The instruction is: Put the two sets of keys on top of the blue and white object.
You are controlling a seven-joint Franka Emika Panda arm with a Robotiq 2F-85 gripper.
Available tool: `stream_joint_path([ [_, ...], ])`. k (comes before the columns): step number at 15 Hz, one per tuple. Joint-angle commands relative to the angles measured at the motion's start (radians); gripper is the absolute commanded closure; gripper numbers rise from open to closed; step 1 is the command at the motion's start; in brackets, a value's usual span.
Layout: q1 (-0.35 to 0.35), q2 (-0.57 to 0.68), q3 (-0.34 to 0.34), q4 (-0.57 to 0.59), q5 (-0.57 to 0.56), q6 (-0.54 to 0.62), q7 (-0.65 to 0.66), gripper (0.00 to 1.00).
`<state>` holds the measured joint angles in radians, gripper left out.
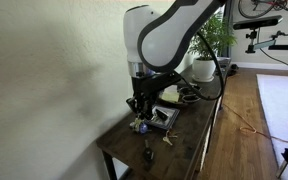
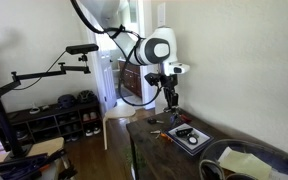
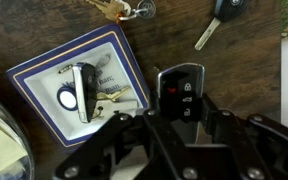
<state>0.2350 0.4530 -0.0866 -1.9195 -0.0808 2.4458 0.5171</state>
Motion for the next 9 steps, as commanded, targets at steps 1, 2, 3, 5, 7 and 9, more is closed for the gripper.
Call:
stream_joint_path([
  [1,0.013,-0.097,-0.025,-0.091,-0.056,0.033,0.071,0.84],
  [2,0.012,-0.110,-0.027,-0.098,-0.067,0.033,0.080,0.84],
  [3,0.012,-0.121,-0.029,-0.105,-0.079,0.032,0.094,0.84],
  [5,0.007,-0.140,-0.031,-0.115,-0.102,0.034,0.116,0.84],
  [7,0.001,-0.156,-0.033,-0.124,-0.122,0.035,0.137,0.84],
  [9,-0.004,-0.171,-0.036,-0.137,-0.141,0.038,0.158,0.84],
])
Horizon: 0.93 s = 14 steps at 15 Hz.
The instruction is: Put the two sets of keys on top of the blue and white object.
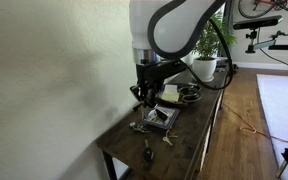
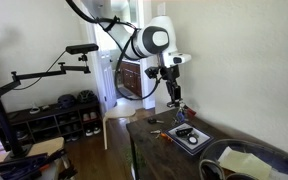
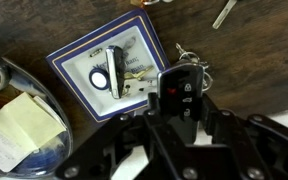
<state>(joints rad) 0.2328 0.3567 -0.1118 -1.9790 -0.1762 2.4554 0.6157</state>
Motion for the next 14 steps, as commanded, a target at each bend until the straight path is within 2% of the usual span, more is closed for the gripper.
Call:
stream_joint_path([
  [1,-0.006,-0.080,-0.011,-0.084,-0.053,0.030,0.068,0.84],
  [14,-0.082,-0.052,-0.006,-0.151,-0.027,0.090,0.054,0.84],
])
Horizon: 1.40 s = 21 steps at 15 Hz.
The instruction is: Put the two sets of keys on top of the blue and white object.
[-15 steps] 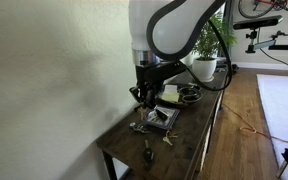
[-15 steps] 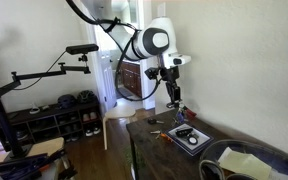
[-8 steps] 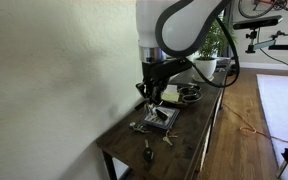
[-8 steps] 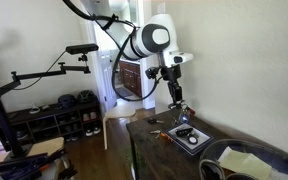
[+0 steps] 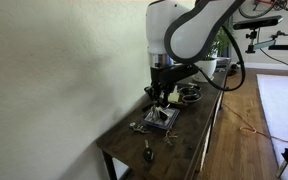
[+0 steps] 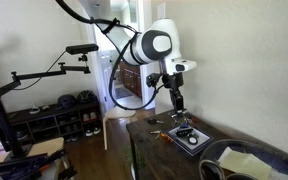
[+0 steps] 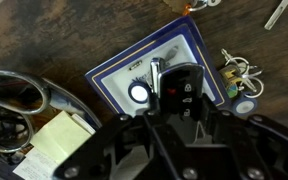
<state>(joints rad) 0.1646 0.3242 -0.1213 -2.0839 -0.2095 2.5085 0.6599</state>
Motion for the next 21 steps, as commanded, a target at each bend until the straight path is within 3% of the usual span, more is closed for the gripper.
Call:
stream_joint_path([
  [1,-0.016,-0.015,0.005,-0.048,0.010,0.039,0.006,0.84],
  [9,-0.043,0.070,0.016,-0.010,0.081,0.053,-0.058,0.84],
  [21,-0.050,0.192,0.012,0.139,0.155,0.019,-0.170,0.84],
])
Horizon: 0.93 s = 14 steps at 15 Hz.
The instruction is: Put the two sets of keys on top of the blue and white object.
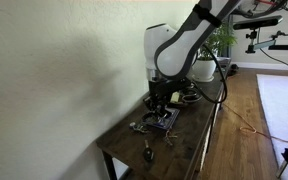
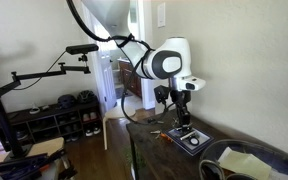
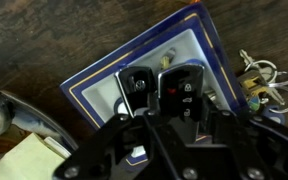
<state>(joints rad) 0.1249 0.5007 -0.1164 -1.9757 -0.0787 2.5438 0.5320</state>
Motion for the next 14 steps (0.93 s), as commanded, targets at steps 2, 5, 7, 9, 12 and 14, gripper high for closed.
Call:
stream_joint_path([
  [2,-0.005,0.017,0.004,0.032,0.019,-0.018,-0.048,0.33],
  [5,0.002,0.002,0.000,0.019,0.011,-0.015,-0.050,0.14],
  [7,0.007,-0.010,-0.001,0.011,0.008,-0.016,-0.048,0.03],
  [9,0.011,-0.030,0.005,0.002,0.012,-0.031,-0.052,0.00],
  [12,0.015,-0.063,0.015,-0.011,0.018,-0.061,-0.052,0.00],
  [14,0.018,-0.086,0.023,-0.019,0.022,-0.083,-0.050,0.00],
])
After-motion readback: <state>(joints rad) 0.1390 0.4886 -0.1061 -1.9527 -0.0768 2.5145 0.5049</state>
